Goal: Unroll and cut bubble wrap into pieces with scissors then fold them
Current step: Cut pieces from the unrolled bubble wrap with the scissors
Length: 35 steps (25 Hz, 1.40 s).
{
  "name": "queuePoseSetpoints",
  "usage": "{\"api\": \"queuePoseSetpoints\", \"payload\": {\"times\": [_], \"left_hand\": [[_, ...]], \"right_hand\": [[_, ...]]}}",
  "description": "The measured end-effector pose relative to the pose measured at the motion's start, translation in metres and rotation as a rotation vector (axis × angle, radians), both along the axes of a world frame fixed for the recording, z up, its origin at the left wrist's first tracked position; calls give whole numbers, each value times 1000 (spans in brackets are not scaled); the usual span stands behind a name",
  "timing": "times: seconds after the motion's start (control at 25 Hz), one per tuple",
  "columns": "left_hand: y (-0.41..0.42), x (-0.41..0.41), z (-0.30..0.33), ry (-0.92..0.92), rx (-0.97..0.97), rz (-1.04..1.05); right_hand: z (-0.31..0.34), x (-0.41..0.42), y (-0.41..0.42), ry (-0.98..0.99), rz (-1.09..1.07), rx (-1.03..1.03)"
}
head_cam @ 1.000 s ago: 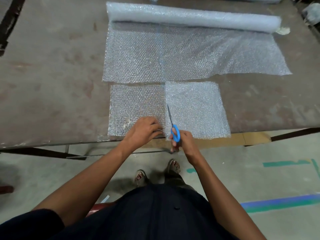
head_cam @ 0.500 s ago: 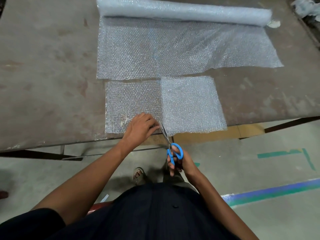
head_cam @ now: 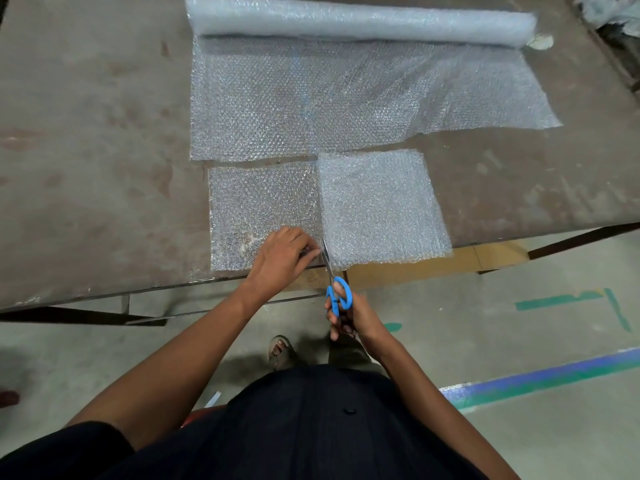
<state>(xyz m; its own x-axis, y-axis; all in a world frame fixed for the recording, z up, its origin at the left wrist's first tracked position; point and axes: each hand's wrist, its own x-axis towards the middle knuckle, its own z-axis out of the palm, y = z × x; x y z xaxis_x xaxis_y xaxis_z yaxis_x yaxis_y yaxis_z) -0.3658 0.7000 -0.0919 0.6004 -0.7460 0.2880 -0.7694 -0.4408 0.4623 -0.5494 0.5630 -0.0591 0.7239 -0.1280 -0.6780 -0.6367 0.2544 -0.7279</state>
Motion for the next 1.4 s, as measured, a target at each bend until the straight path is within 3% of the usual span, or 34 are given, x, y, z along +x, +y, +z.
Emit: {"api": "queuePoseSetpoints", "payload": {"times": [0.44,1.04,1.4], "left_hand": [[-1,-2,4,67,-16,27],[1,-5,11,207,-89,84],[1,-4,6,201,-61,76]], "right_hand": [[-12,-4,11,-58,13,-79],[-11,12,6,-42,-85,51],[-8,23,0,-78,-15,-87]]}}
